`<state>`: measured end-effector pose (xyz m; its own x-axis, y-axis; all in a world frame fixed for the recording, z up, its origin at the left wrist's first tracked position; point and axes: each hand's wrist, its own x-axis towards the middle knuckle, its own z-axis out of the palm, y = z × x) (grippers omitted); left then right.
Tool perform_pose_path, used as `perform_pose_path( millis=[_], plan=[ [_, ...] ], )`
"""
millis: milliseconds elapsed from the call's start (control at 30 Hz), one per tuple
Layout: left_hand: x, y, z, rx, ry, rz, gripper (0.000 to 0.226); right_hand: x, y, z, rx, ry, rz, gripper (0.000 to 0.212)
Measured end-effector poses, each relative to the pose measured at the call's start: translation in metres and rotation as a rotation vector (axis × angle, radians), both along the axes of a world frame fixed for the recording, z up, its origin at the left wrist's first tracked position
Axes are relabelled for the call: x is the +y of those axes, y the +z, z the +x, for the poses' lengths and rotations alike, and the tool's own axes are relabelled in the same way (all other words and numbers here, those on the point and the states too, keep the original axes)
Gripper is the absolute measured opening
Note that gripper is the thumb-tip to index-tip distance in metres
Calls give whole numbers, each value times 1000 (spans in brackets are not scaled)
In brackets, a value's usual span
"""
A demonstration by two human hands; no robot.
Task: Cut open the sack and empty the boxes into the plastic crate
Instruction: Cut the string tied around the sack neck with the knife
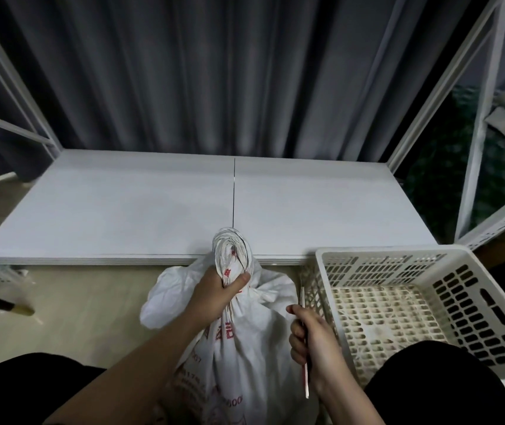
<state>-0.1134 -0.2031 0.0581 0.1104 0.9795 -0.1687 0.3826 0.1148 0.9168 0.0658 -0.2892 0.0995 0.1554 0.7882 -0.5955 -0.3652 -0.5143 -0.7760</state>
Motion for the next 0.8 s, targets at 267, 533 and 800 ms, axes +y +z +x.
perform_pose_path(
  millis=[267, 533, 800],
  plan=[
    [-5, 25, -33, -62, -452, -342, 36, 2, -4, 0, 65, -31, 12, 10],
    [-8, 4, -39, 313, -513, -39, 34, 2, -5, -9, 18, 37, 20, 11],
    [-5, -1, -40, 636, -567, 311, 20, 1, -6, -7, -22, 58, 12, 9]
  ],
)
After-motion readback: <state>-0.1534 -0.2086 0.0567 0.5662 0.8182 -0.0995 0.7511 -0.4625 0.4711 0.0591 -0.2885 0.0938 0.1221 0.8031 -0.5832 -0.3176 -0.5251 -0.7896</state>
